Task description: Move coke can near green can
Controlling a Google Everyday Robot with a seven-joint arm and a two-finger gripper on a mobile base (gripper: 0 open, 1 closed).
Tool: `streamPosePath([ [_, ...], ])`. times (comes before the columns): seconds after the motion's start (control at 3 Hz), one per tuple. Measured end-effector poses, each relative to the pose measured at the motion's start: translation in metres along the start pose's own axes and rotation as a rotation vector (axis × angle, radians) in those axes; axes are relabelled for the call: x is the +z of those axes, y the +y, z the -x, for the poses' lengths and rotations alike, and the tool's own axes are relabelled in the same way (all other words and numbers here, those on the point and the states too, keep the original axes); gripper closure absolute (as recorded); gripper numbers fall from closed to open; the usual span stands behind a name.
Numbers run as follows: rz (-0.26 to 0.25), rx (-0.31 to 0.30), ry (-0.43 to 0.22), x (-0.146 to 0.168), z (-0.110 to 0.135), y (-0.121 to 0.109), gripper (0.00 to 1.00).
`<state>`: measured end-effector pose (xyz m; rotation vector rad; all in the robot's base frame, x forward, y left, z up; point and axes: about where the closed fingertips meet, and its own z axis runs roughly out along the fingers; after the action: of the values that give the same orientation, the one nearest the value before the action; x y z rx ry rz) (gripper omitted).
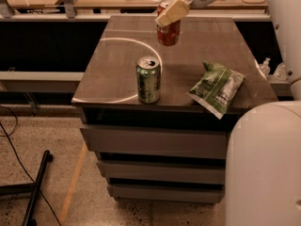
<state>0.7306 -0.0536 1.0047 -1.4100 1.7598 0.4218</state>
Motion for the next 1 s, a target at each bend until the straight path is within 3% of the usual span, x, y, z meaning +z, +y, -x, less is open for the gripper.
streamPosePath([
  [0.33,-0.004,0.041,-0.02,-0.038,-0.037,0.006,1.0],
  [0.67,0.0,0.104,-0.025,-0.062,-0.061,0.029,1.0],
  [1.0,0.028,0.136,-0.02,-0.064,-0.073,0.059,1.0],
])
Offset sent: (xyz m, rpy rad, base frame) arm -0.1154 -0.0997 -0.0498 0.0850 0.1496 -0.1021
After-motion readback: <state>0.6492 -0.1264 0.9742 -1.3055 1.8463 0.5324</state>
